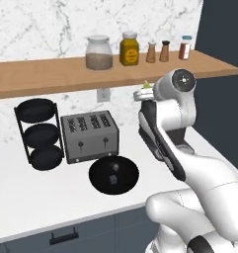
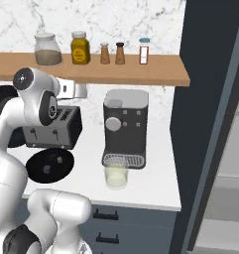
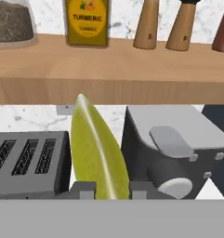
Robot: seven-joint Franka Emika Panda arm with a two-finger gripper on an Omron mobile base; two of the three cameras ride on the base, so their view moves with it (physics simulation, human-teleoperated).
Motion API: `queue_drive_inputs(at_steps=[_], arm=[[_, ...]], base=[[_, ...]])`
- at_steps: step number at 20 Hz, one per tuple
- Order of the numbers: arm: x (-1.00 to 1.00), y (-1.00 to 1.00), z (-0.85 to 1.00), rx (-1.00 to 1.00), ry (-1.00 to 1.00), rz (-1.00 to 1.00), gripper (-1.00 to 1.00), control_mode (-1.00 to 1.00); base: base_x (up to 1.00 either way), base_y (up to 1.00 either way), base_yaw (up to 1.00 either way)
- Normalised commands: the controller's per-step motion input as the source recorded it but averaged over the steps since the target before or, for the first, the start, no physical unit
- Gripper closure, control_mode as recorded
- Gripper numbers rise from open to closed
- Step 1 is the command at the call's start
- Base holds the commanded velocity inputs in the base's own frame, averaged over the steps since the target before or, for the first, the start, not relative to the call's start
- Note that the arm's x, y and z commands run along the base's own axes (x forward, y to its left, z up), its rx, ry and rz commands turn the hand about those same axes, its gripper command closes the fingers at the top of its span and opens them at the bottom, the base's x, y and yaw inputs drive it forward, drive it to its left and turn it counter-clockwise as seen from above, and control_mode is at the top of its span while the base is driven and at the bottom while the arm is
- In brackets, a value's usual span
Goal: Grab a lemon wedge from the fridge and one ice cube from the ice bowl, and put them in the glass of lemonade.
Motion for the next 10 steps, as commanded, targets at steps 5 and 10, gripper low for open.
queue_drive_inputs(at_steps=[5, 10], arm=[[0.02, -0.16, -0.05, -0.01, 0.02, -0.11, 1.00, -1.00], [-0.03, -0.60, -0.15, 0.00, 0.14, -0.22, 1.00, -1.00]], base=[[0.44, 0.07, -0.16], [0.00, 0.00, 0.00]])
